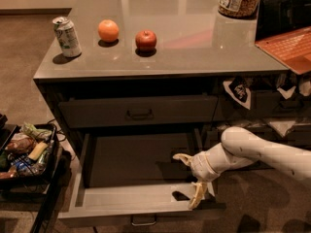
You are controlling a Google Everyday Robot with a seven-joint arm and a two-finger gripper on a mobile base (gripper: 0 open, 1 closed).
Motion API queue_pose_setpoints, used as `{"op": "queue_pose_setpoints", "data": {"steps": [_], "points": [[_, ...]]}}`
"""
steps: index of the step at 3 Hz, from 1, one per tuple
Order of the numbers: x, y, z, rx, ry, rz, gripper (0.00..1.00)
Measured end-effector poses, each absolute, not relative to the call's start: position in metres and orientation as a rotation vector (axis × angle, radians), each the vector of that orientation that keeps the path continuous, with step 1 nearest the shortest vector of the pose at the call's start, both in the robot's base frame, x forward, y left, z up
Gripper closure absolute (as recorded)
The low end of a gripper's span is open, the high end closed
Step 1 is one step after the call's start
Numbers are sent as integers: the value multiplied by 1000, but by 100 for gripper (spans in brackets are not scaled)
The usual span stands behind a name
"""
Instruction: Open middle drawer
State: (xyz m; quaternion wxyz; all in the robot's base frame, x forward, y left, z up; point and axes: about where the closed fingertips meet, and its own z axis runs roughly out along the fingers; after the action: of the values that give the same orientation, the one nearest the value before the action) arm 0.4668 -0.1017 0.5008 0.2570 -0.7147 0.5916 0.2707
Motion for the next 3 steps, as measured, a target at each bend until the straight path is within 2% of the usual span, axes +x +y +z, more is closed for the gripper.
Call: {"op": "queue_pose_setpoints", "data": {"steps": [1, 3], "points": [[467, -102, 501, -1939, 1605, 734, 19], [467, -102, 501, -1939, 1605, 734, 65]]}}
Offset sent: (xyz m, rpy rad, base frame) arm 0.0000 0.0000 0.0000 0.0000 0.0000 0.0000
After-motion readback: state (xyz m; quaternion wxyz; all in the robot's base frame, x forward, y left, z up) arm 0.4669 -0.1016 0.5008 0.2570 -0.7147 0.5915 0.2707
